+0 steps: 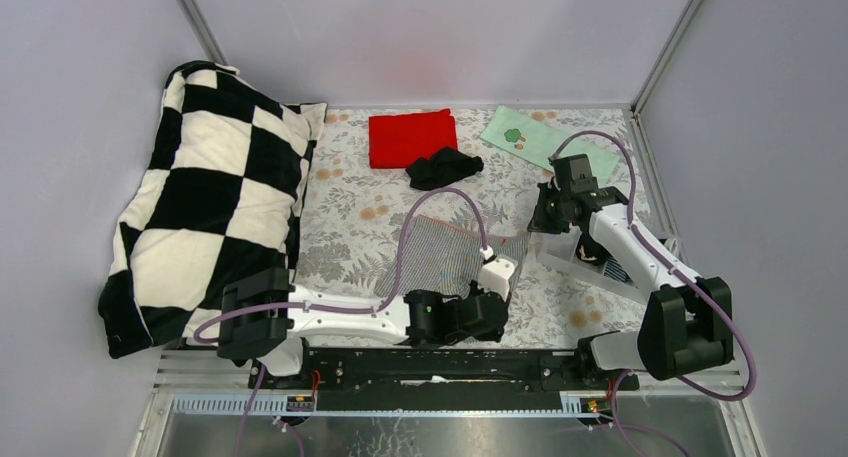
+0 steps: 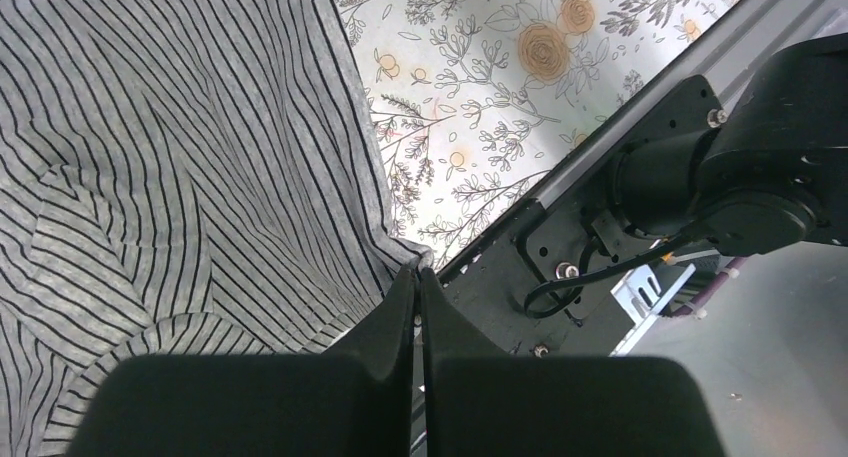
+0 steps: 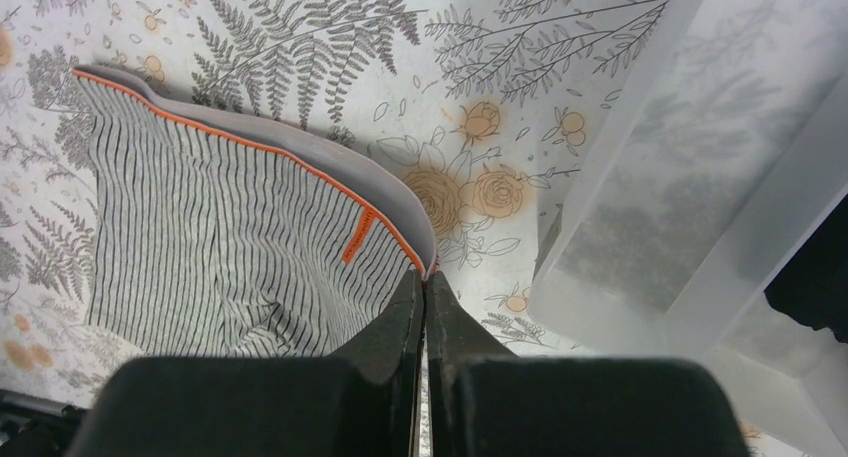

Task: Roll the underwear
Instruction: Fold the underwear at the center of the board.

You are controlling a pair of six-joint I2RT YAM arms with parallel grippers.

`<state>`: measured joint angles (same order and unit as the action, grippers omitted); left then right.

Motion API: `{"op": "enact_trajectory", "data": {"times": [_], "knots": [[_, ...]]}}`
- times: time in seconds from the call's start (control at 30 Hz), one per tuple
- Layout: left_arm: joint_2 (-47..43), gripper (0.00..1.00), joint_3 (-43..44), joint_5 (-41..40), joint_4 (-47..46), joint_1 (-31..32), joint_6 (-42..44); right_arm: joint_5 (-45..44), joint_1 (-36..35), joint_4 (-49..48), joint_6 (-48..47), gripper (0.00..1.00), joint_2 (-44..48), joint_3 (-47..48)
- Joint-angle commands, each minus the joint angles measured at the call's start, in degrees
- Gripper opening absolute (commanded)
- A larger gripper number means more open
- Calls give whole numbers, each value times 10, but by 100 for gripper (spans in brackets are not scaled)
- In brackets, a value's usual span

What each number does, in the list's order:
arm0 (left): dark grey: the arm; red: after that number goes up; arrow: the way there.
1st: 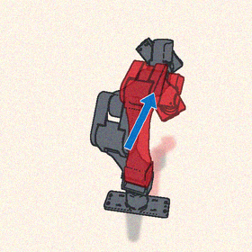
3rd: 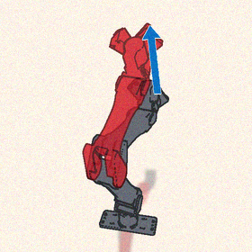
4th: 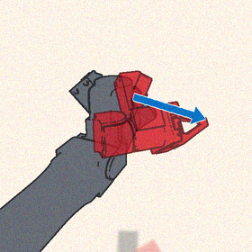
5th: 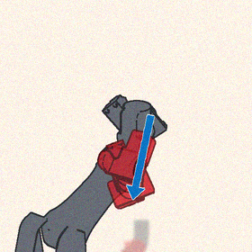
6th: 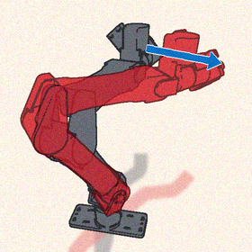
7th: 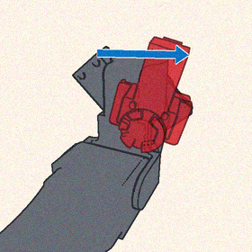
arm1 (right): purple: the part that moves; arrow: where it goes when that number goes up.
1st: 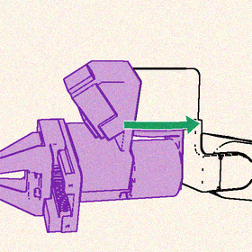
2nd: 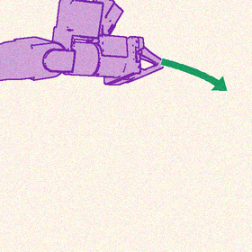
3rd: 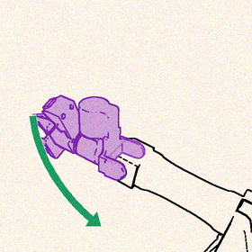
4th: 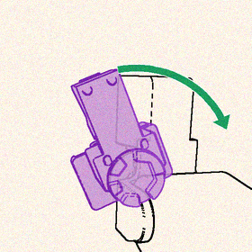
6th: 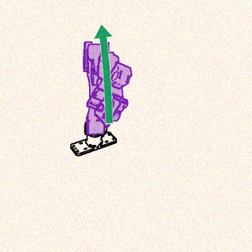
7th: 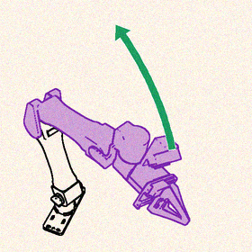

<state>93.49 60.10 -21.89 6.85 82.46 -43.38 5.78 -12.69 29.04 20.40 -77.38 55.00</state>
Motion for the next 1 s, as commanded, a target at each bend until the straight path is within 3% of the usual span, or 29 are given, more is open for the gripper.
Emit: {"op": "enact_trajectory", "data": {"times": [0.0,0.33,0.6,0.97], "knots": [[-43,0,-34,-12,-44,-9,-31,38,1,21,-5,0,19,25],[-154,0,-128,-68,-41,-35,-46,51,-69,6,46,0,-32,87],[-295,0,-247,-77,-18,-79,-86,37,-142,-22,97,0,-112,159],[-454,0,-332,-108,77,-132,-121,31,-203,-11,107,0,-239,290]]}}
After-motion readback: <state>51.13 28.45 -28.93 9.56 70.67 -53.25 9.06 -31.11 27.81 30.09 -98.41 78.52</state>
